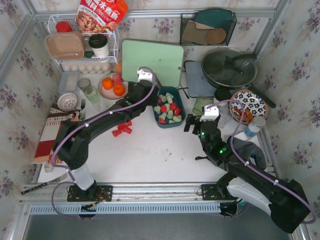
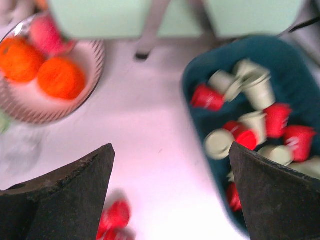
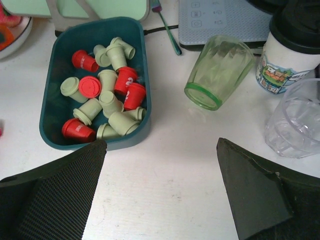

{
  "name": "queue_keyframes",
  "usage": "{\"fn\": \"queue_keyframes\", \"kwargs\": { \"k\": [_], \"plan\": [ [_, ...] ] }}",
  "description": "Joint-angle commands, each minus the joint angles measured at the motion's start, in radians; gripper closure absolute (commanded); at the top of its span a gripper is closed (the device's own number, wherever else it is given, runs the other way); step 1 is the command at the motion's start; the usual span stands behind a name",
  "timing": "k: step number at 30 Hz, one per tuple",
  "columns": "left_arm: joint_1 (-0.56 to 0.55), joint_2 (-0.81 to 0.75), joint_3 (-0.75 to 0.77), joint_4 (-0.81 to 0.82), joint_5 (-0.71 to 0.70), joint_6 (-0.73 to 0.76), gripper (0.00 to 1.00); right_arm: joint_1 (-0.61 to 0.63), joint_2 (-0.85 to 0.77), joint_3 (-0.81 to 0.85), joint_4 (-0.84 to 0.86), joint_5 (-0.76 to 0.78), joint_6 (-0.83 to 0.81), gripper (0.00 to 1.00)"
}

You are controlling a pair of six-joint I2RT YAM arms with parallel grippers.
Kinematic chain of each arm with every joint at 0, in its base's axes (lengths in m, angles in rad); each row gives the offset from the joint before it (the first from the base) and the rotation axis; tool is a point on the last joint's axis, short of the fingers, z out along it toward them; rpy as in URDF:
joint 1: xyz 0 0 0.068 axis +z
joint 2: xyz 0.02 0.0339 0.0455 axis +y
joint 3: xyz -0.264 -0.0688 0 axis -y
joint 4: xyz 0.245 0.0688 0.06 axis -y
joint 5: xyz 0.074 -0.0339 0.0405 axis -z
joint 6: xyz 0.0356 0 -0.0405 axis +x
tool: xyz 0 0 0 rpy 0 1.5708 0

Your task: Mix the coffee capsules in the storage basket

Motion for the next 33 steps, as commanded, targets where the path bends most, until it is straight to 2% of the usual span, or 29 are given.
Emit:
{"fn": "queue_keyframes", "kwargs": {
  "k": [1, 3, 7, 11, 14, 19, 25, 33],
  "plan": [
    [0.0, -0.121, -0.117, -0.183, -0.199, -0.098, 0.01, -0.002, -0.038, 0.002, 0.011, 0.052, 0.026, 0.0],
    [0.001, -0.189, -0.163, -0.291, -0.248, -0.165, 0.0, -0.001, -0.057, -0.015, 0.023, 0.082, 0.03, 0.0],
    [0.001, -0.304, -0.277, -0.479, -0.332, -0.309, 0.1, -0.001, -0.077, -0.064, 0.062, 0.163, 0.072, 0.0],
    [0.001, -0.37, -0.392, -0.552, -0.388, -0.4, 0.17, -0.001, -0.084, -0.073, 0.085, 0.146, 0.066, 0.0],
    [0.001, -0.374, -0.461, -0.546, -0.383, -0.405, 0.21, -0.001, -0.084, -0.073, 0.086, 0.138, 0.065, 0.0],
    [0.027, -0.304, -0.476, -0.555, -0.361, -0.442, 0.29, -0.001, -0.08, -0.076, 0.092, 0.135, 0.062, 0.0],
    [0.039, -0.239, -0.499, -0.474, -0.326, -0.434, 0.29, -0.001, -0.064, -0.08, 0.102, 0.143, 0.056, 0.0],
    [0.043, -0.247, -0.554, -0.362, -0.247, -0.416, 0.27, -0.001, -0.028, -0.077, 0.112, 0.142, 0.053, 0.0]
  ]
}}
